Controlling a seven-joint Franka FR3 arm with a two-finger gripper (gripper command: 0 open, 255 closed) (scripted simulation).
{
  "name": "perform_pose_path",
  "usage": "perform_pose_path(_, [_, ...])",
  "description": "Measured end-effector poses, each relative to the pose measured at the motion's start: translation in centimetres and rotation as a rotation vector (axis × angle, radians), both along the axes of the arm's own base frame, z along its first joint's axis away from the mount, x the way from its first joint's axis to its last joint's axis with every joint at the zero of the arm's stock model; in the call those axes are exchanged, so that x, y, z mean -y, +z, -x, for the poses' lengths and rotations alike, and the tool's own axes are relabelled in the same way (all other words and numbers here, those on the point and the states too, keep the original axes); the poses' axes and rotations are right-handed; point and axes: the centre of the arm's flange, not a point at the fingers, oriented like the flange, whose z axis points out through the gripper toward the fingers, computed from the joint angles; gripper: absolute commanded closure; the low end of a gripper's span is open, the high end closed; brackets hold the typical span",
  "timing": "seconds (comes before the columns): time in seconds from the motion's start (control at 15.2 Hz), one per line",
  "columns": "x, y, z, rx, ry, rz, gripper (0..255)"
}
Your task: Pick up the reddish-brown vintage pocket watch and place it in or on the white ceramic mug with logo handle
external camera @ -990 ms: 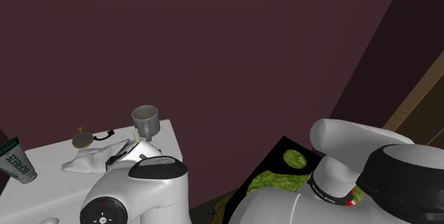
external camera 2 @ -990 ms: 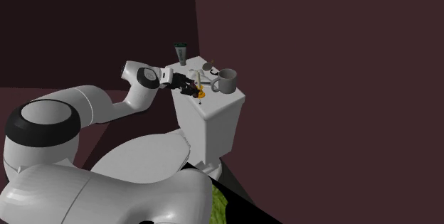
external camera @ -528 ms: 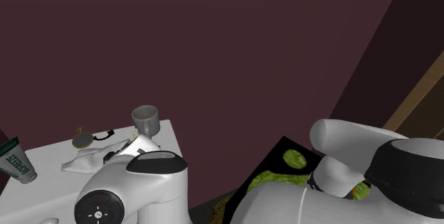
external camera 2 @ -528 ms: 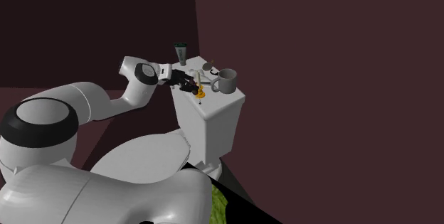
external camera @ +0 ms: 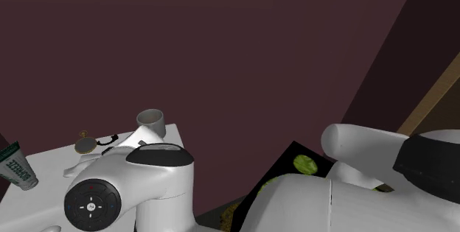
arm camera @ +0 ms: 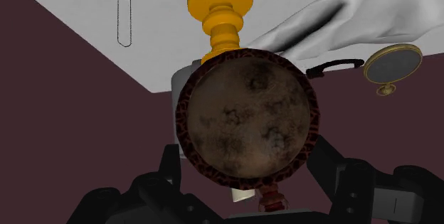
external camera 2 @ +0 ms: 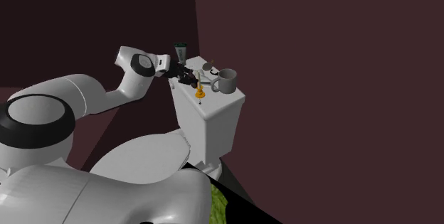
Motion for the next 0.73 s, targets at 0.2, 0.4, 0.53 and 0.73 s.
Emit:
perform_pose_path(0.2, [0.0, 1.5, 0.1, 0.0, 0.0, 0.0, 255])
perform_pose_path(0.4, [0.0, 3.2, 0.0, 0.0, 0.0, 0.0, 255])
perform_pose_path(0.53, [0.0, 4.3, 0.0, 0.0, 0.0, 0.0, 255])
perform_pose_path(0.73, [0.0, 5.8, 0.0, 0.0, 0.0, 0.0, 255])
